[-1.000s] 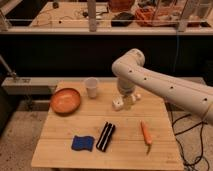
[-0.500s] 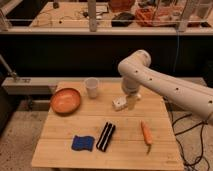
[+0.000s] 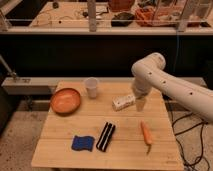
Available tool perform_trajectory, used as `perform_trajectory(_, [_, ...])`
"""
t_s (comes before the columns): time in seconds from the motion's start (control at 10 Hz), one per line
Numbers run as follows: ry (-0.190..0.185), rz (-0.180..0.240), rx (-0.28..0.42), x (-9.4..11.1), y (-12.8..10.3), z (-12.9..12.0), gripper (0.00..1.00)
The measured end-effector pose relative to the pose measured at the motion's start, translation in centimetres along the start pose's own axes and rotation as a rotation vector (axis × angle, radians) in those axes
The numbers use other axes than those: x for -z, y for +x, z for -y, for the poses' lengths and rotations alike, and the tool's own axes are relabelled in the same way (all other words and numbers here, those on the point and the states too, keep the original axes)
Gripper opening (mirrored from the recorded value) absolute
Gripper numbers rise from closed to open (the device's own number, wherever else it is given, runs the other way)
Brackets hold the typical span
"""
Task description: Move the arm in a circular motion
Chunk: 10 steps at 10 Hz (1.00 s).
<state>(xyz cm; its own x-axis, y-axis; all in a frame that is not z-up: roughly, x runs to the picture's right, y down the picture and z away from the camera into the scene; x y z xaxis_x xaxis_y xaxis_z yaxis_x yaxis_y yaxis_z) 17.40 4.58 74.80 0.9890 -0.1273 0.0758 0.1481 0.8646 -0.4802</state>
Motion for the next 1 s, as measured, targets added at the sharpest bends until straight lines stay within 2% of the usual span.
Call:
perform_trajectory(0.3, [0.005, -0.001, -0.031, -0.3, 3.1, -1.1, 0.8])
perform_trajectory(0.5, [0.004, 0.005, -0.039, -0.4, 2.9, -1.4, 0.8])
perform_trajectory(0.8, [0.005, 0.005, -0.065, -0.4, 4.3, -2.9, 0.8])
perform_trajectory(1.0, [0.005, 0.013, -0.068, -0.5, 4.1, -3.5, 0.8])
